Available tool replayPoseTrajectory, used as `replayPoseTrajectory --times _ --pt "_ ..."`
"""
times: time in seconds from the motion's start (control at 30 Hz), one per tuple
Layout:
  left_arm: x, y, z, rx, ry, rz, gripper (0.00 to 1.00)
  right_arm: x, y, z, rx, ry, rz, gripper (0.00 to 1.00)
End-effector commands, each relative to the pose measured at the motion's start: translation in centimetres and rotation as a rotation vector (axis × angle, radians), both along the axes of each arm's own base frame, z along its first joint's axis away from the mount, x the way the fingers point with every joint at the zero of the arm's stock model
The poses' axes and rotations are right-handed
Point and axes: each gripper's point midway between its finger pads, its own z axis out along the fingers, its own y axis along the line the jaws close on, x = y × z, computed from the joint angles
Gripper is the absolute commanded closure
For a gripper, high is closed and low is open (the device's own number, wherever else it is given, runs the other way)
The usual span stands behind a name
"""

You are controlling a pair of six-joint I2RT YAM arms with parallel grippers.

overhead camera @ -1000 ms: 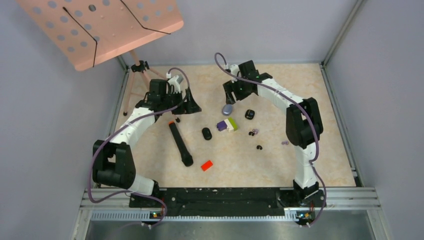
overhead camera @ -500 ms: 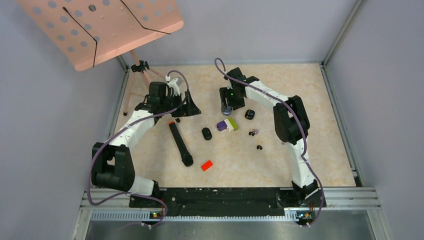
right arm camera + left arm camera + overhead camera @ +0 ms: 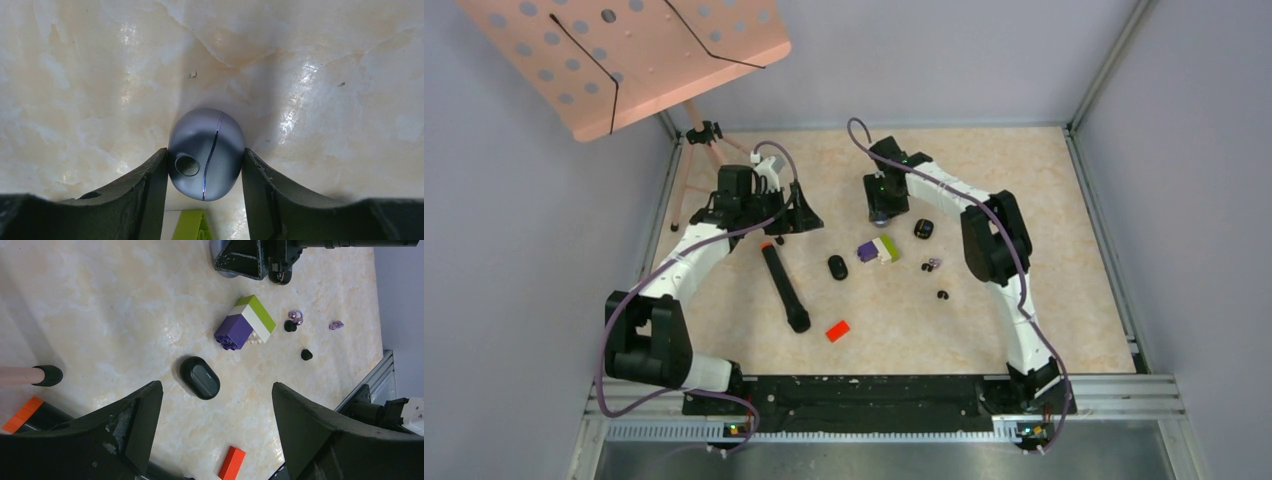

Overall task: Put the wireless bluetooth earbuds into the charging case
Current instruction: Pick up the charging case at the center of the board.

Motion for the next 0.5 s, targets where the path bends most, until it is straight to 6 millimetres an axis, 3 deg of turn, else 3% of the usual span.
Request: replayPoseTrajectory --times 0.0,0.1,0.17,0.27,0.3,0.33,0.4,0.47 --pt "0.4 -0.1 1.3 -0.024 -0.051 0.005 0.14 -0.9 0.1 0.1 -0.008 -0.008 0.143 0.61" --pt "0.6 -0.3 1.4 -0.04 -0.059 -0.008 0.14 -1.5 -0.1 1.2 -0.007 -0.047 0.306 0.7" --pt "0.7 -0.6 1.7 -0.055 -0.075 -0.024 0.14 -1.9 0.2 3.1 0.008 -0.113 0.454 0.74" --pt "1.1 -1.1 2.2 -0.081 -0.101 -0.038 0.14 -2.7 1.0 7.8 0.069 -0.333 0.672 0.77" --pt "1.2 -1.3 2.6 -0.101 -0.113 -0.047 0.14 -3.0 1.2 11.3 0.085 -0.471 0.737 0.78" --pt "1.2 -1.8 3.2 -0.13 -0.127 -0.068 0.14 -3.7 1.2 12.9 0.089 -0.563 0.8 0.79" --pt "1.1 -2.9 4.5 -0.195 -0.148 -0.124 0.15 -4.8 1.2 15.9 0.068 -0.756 0.931 0.79" --pt "0.7 -4.2 5.7 -0.246 -0.166 -0.195 0.16 -6.3 0.9 16.9 0.04 -0.853 1.016 0.79"
